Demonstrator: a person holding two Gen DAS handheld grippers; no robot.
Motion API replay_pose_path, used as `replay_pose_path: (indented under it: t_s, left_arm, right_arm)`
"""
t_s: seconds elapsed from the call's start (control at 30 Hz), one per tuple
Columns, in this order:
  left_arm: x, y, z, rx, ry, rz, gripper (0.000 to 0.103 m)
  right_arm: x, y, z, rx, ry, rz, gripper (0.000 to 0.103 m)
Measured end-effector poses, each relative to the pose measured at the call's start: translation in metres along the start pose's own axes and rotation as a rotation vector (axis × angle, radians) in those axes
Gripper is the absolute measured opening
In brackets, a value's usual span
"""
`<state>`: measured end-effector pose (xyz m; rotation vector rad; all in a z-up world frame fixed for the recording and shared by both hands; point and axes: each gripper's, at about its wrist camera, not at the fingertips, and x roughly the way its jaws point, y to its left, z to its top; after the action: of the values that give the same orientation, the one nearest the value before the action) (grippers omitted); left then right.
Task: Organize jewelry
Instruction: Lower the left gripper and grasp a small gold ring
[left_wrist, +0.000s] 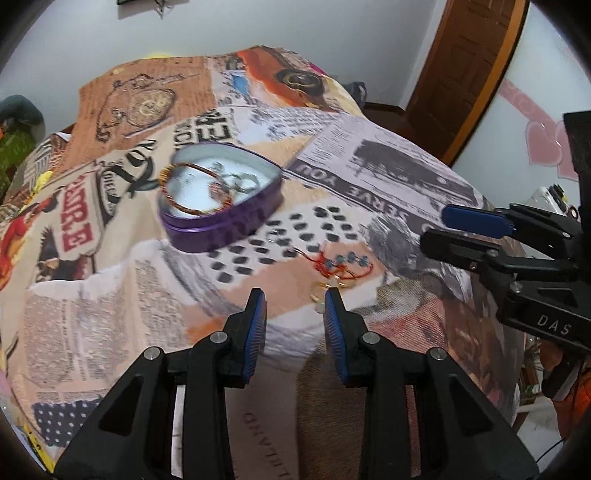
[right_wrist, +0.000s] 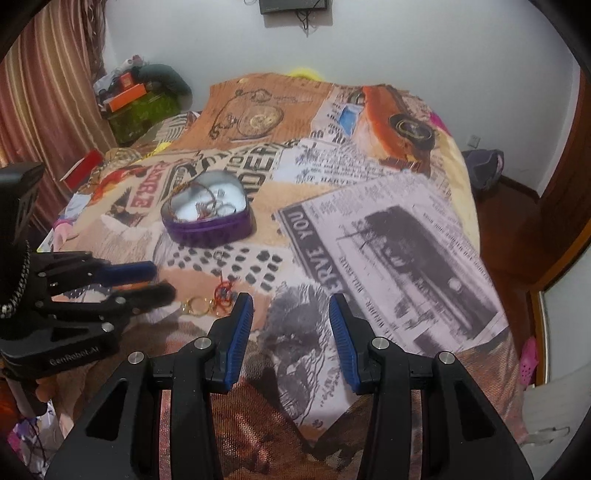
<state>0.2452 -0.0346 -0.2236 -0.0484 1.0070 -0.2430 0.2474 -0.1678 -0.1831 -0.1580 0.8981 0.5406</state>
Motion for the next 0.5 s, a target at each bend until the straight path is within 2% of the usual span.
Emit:
replay_pose_path:
  t_s: [0.2,0.27,0.43,0.5]
  left_arm:
    - [0.01,-0.008,0.002,0.034,-0.006,-0.061,0.032]
    - [0.013,-0.007,0.003,0.029,0.0,-0.09,0.029]
    - [0.021,-0.007,0.003,0.047,0.008,-0.092,0.017]
    - [0.02,-0.002,0.004,0.03,0.006,-0.105,0.017]
  right_arm:
    - [0.005,-0.002,-0.008,0.013,0.022,0.043,0.039]
    - [0.005,-0.001,-0.01,0.01,0.025,0.047,0.039]
    - [0.007,-0.003,-0.014,0.028,0.034,0.065,0.039]
    - [0.006,-0.002,-0.014,0.036,0.033,0.067,0.039]
